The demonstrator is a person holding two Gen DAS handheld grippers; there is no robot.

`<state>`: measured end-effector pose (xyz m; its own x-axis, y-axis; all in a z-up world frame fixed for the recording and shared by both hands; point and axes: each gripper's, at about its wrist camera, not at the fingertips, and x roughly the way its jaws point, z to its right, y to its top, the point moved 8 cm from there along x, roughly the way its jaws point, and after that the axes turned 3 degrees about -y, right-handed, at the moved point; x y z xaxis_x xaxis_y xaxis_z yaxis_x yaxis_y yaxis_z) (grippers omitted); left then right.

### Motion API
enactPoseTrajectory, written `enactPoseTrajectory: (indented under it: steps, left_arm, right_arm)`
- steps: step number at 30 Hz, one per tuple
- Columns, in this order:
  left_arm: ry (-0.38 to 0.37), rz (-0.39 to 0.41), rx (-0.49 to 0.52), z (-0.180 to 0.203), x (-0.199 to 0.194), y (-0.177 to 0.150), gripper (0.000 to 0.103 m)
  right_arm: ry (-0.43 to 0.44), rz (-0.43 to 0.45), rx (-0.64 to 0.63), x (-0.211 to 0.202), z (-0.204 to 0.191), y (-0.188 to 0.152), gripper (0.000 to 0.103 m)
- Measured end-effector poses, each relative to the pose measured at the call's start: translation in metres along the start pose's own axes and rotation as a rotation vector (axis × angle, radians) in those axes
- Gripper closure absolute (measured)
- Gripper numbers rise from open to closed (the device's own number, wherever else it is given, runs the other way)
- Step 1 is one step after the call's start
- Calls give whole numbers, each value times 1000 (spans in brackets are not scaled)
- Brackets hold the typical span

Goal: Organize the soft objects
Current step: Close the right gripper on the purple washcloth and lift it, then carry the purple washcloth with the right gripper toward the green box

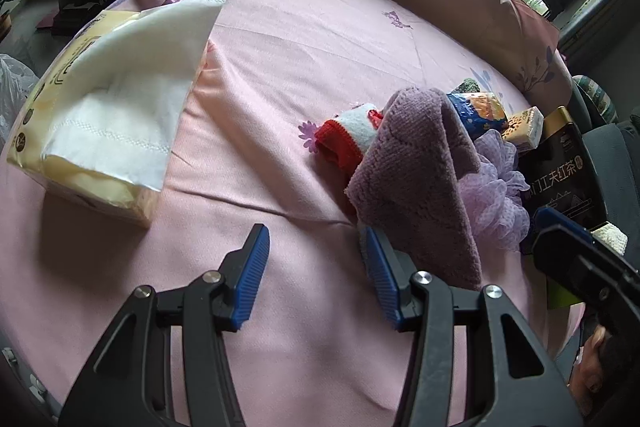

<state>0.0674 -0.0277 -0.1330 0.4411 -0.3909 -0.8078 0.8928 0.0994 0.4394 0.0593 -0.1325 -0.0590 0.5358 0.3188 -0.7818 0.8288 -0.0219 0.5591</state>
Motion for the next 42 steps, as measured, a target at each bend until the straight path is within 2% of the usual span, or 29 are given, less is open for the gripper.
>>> enactPoseTrajectory:
  steps: [3,5,10,11,12,14,15,18,21,27,31,36,42]
  left_arm:
    - [-23,-11,-9,4,6,2,54]
    - [-27,-16,-11,6,11,3,54]
    - [-52,-18,-1,11,18,8,55]
    - [-66,-20,5,13,19,9,55]
    - [-73,-26,2,13,21,9,55]
    - [-70,-30,-8,12,23,9,55]
    - [-68,-27,-3,13,22,9,55]
    - [-74,-21,0,16,21,9,55]
    - [-86,-16,-20,19,15,8,56]
    - [-137,109,53,41,-23,8,60]
    - [-180,165,119,59,-42,1,68]
    - [-165,254,236,80,-67,-5,71]
    - [-229,329,239,87,-83,-3,73]
  right_arm:
    - [-22,42,-55,10,-8,30,20]
    - [-28,34,-77,28,-11,46,20]
    - [70,-27,-73,73,-16,48,20]
    - [84,-45,-55,80,-15,45,26]
    - [95,-65,-40,87,-13,41,39]
    - [115,-104,-19,97,-11,33,56]
    - [136,-107,-4,97,-11,31,60]
    - [177,-98,39,90,-9,28,69]
    - [226,-88,62,76,-13,21,70]
    - [299,20,41,30,-29,12,70]
    - [306,111,38,0,-29,7,70]
    - [325,206,15,-31,-29,0,70]
    - [274,293,-51,-60,-35,4,70]
